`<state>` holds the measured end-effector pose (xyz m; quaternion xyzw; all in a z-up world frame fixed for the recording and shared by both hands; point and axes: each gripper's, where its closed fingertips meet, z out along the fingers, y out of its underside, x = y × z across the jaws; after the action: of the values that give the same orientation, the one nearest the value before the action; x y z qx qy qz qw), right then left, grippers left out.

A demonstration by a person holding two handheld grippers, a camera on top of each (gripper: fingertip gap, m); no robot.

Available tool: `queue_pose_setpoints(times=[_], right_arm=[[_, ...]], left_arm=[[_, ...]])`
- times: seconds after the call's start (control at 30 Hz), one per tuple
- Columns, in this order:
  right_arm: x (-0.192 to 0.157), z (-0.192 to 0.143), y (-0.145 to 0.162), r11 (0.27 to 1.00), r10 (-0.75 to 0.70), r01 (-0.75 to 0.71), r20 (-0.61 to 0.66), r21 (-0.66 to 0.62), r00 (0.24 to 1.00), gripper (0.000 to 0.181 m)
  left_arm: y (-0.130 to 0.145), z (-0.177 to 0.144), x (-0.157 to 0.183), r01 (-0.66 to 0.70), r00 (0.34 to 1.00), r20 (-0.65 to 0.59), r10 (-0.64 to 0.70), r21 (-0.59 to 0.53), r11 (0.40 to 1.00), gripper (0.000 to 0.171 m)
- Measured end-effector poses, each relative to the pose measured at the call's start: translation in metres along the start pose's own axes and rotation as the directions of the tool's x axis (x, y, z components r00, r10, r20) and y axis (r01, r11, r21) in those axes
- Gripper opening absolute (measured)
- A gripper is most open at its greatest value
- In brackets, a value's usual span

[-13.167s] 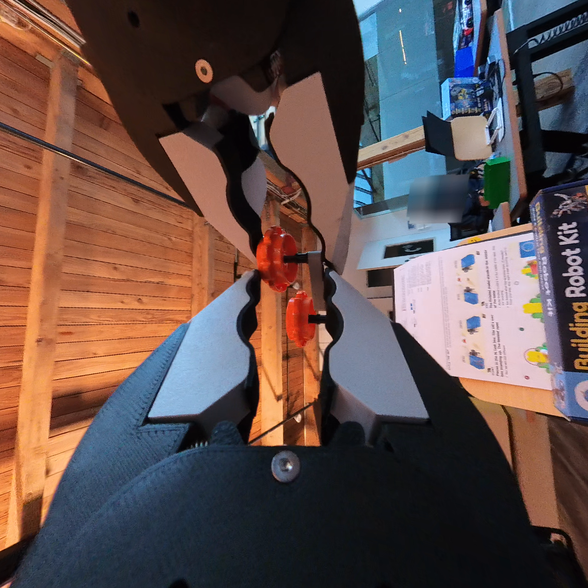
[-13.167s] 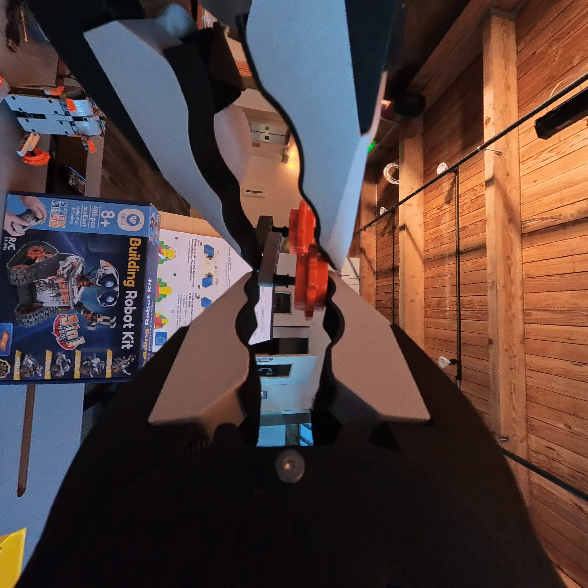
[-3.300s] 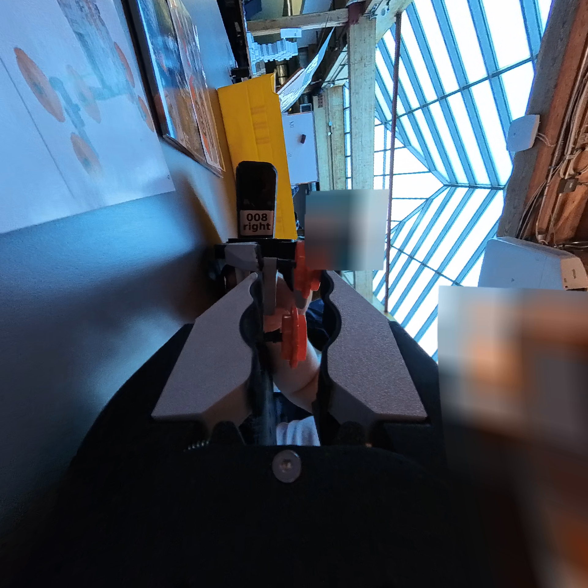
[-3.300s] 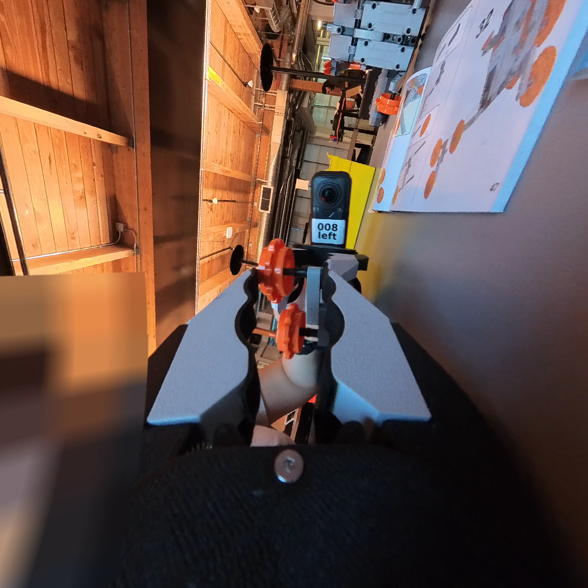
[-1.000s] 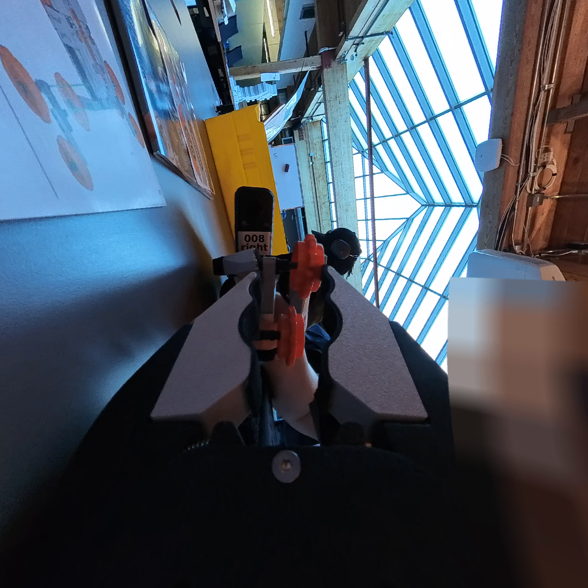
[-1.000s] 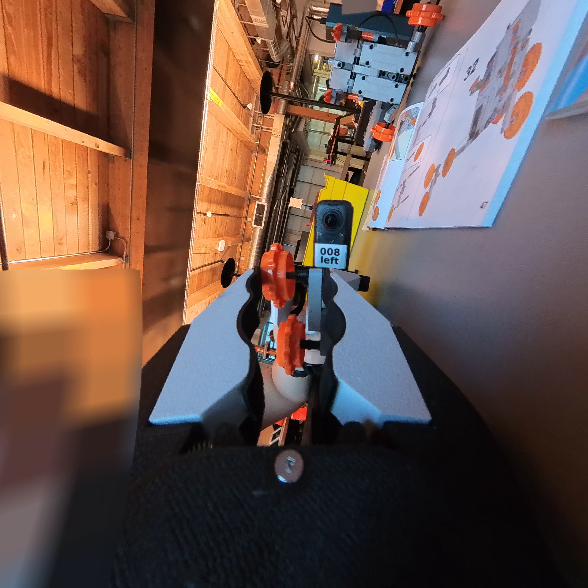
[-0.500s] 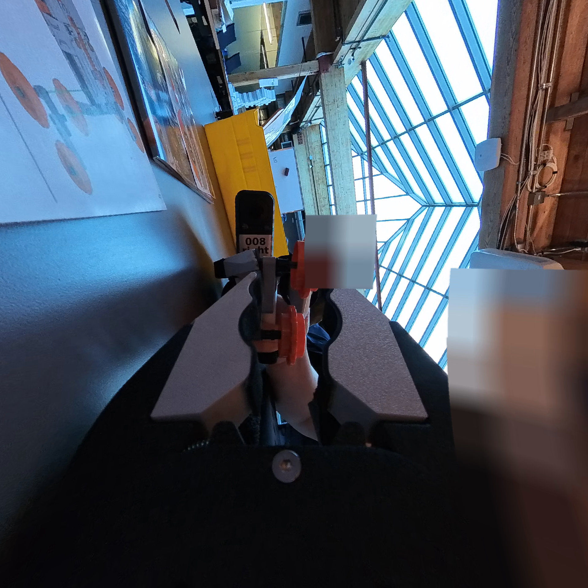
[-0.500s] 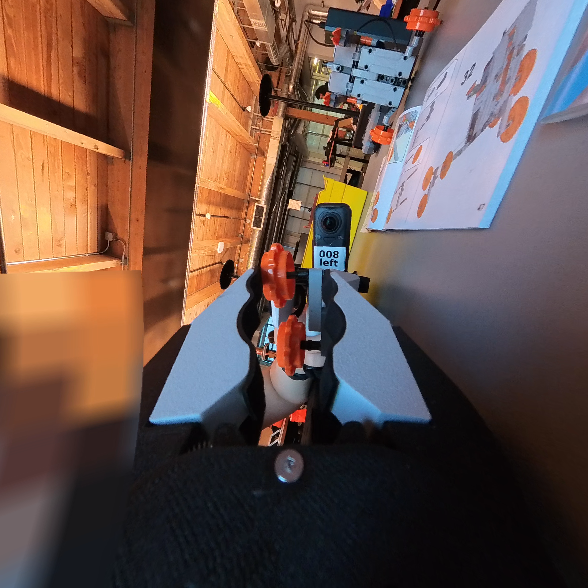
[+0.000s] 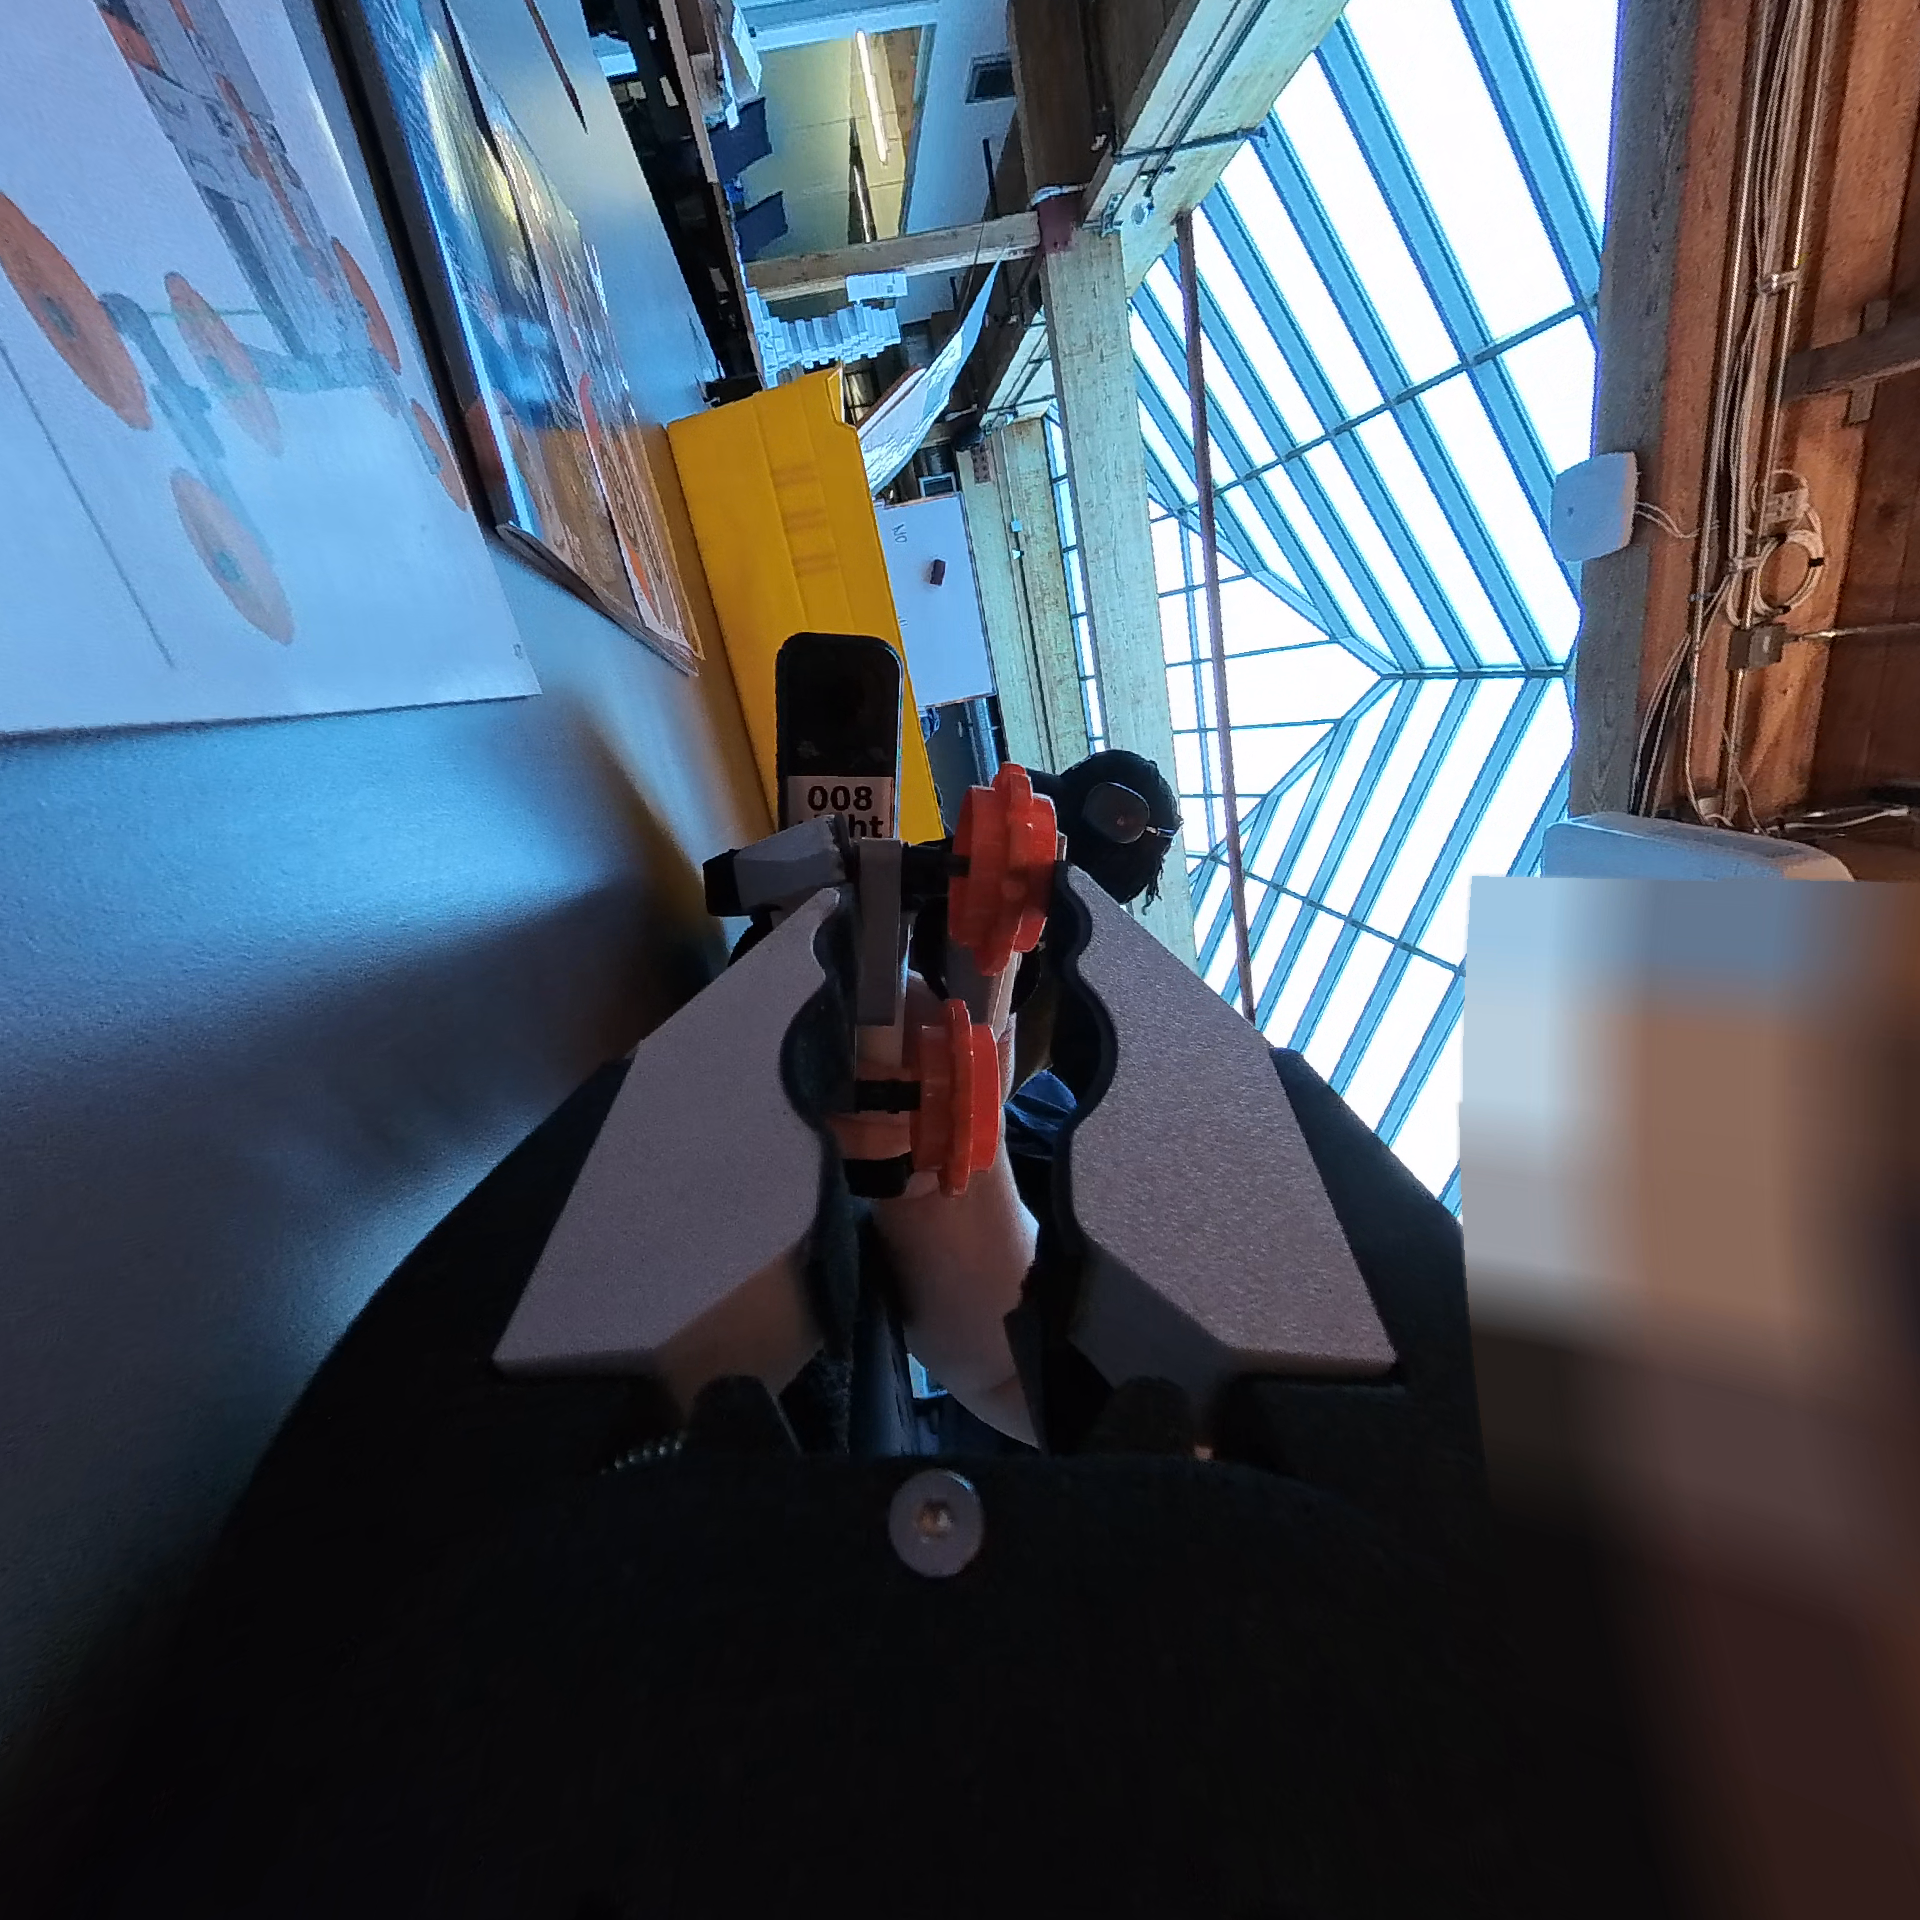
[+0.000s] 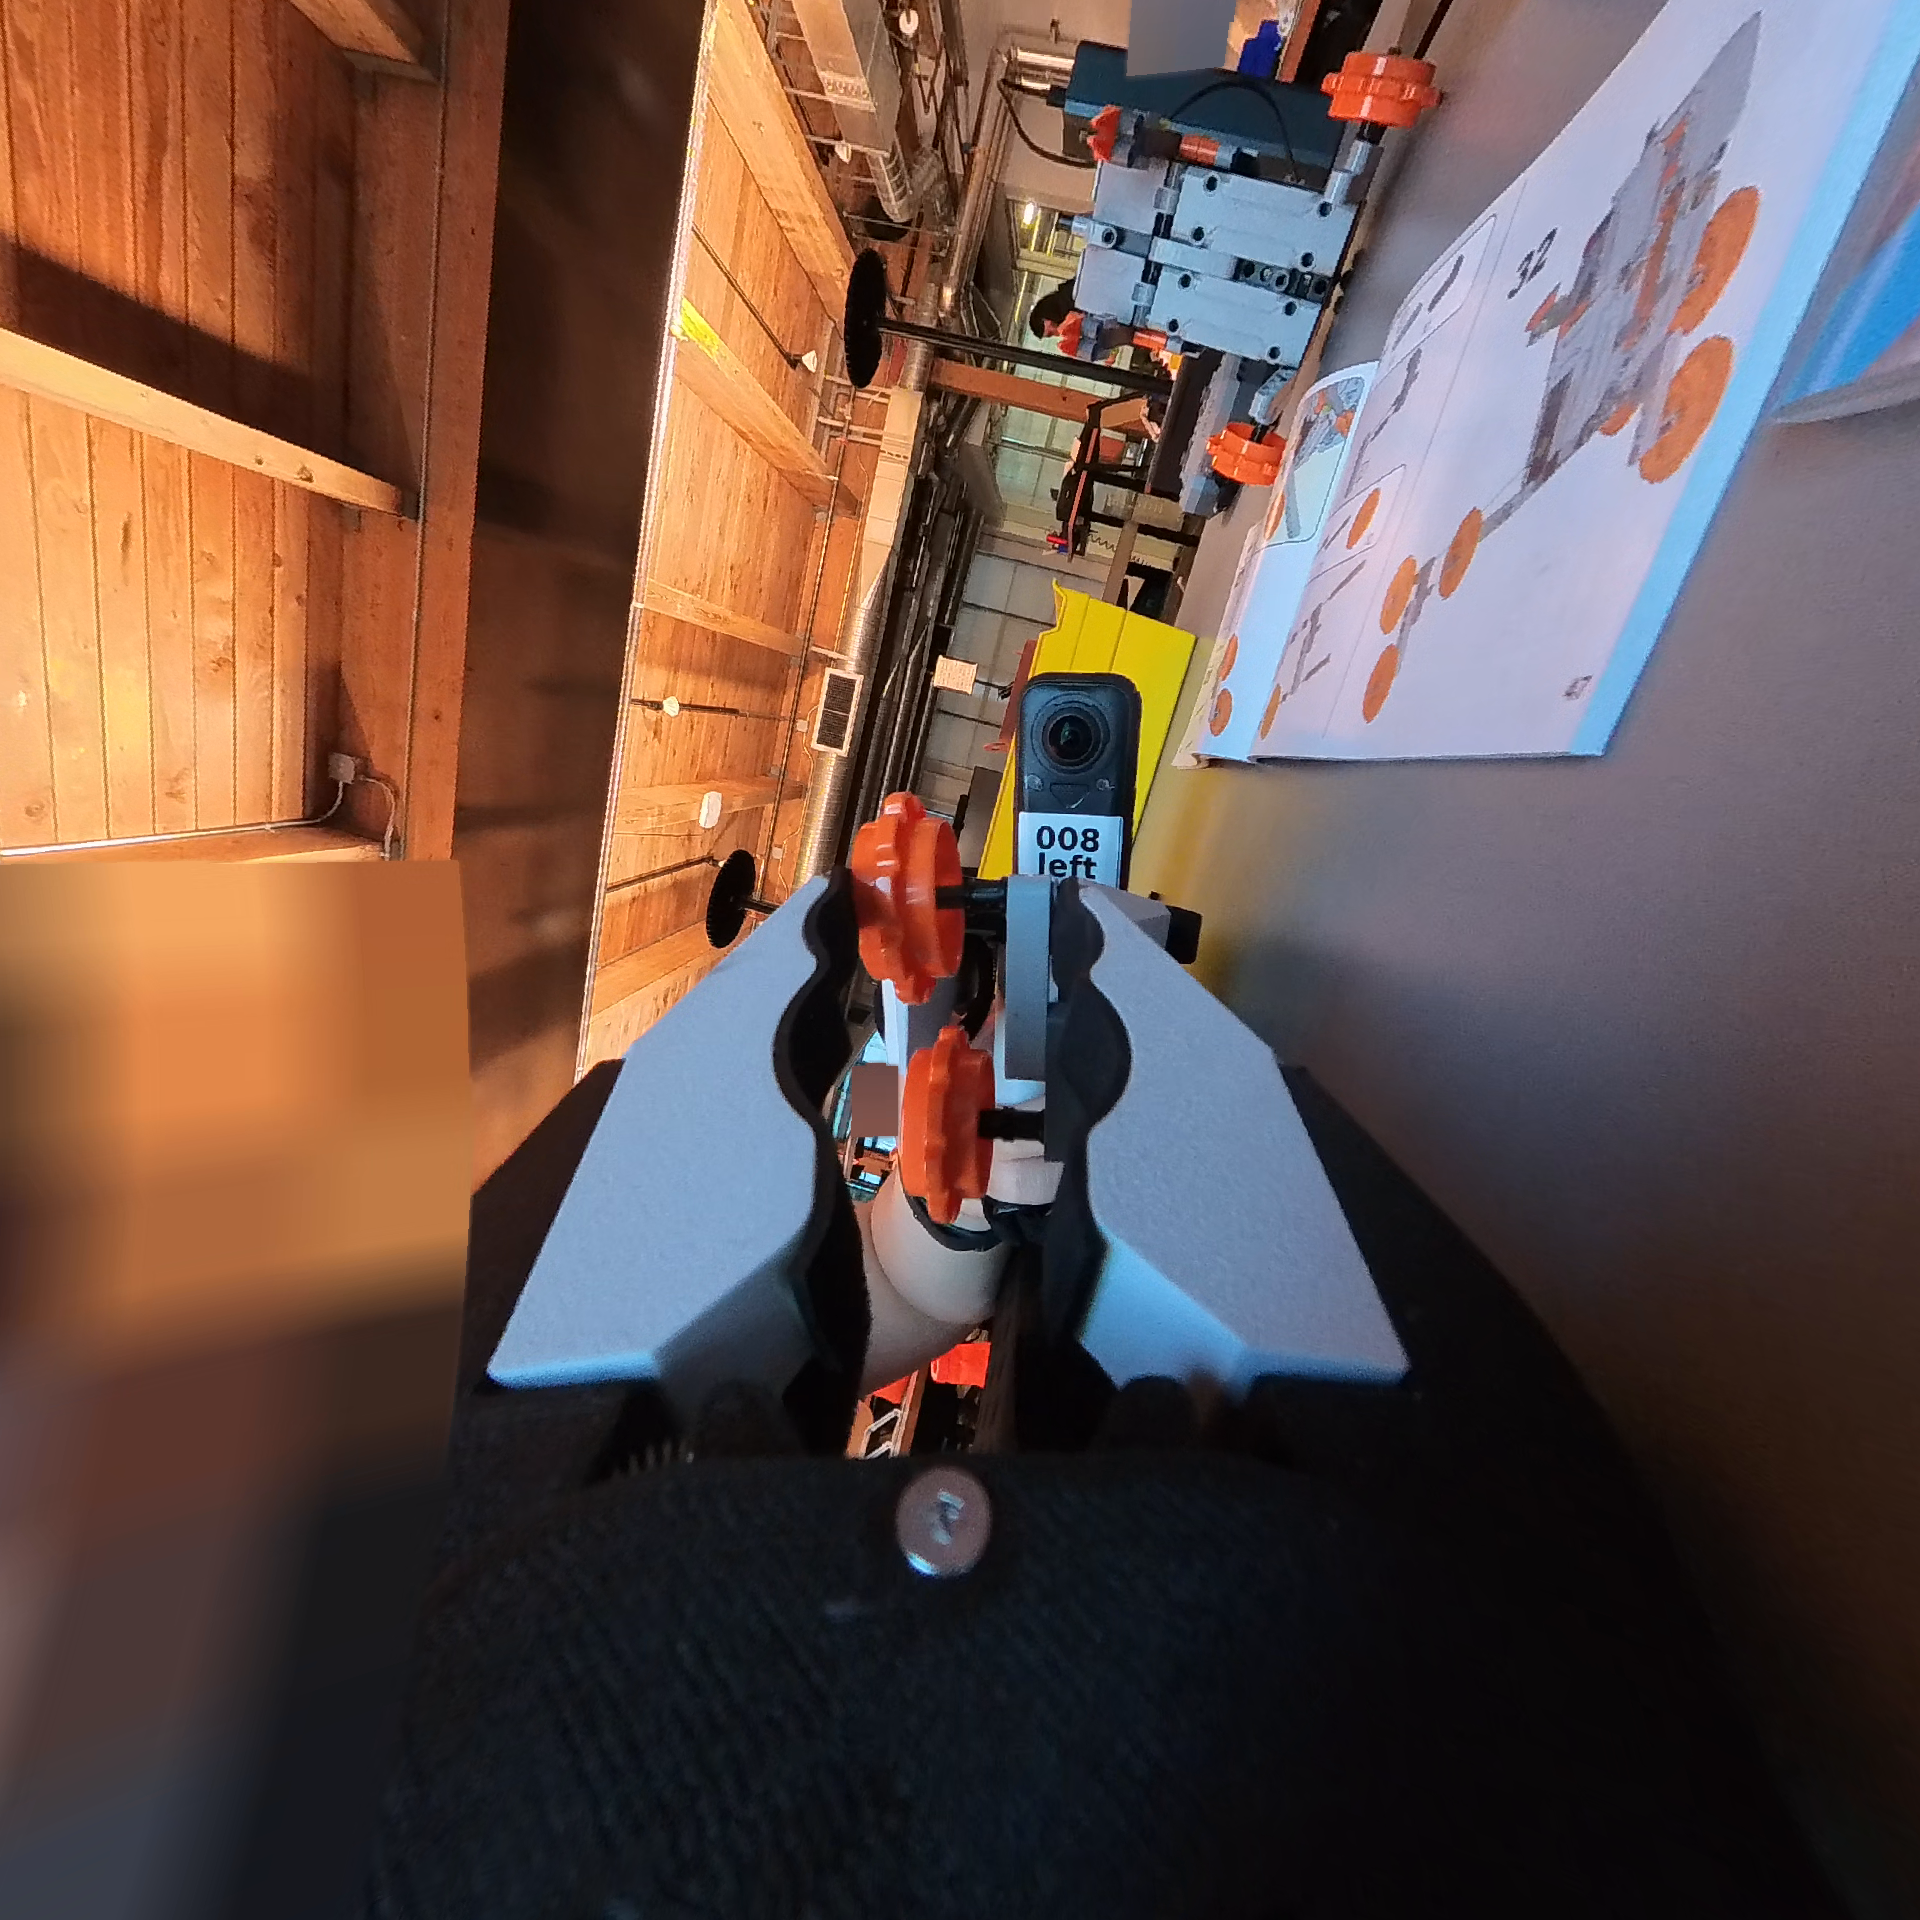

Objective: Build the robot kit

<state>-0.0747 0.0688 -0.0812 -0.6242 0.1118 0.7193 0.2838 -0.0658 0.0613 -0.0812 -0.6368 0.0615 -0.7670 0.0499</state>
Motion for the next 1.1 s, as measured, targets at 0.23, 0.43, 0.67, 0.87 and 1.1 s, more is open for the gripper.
queue_pose_setpoints(times=[0.23,0.43,0.67,0.87,1.1], right_arm=[[0.0000,-0.0003,-0.0003,1.000,0.000,0.000,0.000,0.003,1.000,0.037],[0.0000,-0.0004,-0.0005,1.000,-0.006,0.006,-0.004,0.005,1.000,0.037],[0.0002,-0.0005,-0.0005,1.000,-0.017,0.017,-0.011,0.006,1.000,0.037],[0.0005,-0.0007,-0.0006,1.000,-0.020,0.020,-0.015,0.007,1.000,0.037],[-0.0035,0.0009,-0.0033,0.991,-0.132,0.133,-0.041,0.000,0.990,0.037]], left_arm=[[-0.0001,0.0003,0.0001,-0.003,1.000,-0.001,0.003,0.005,1.000,0.032],[-0.0002,0.0004,0.0002,0.001,1.000,-0.004,-0.001,0.007,1.000,0.032],[-0.0004,0.0002,0.0002,-0.003,1.000,-0.003,0.003,0.008,1.000,0.031],[-0.0002,0.0001,0.0002,-0.008,1.000,-0.001,0.008,0.007,1.000,0.031],[-0.0054,0.0002,0.0033,-0.038,0.999,0.004,0.038,0.005,0.999,0.034]])
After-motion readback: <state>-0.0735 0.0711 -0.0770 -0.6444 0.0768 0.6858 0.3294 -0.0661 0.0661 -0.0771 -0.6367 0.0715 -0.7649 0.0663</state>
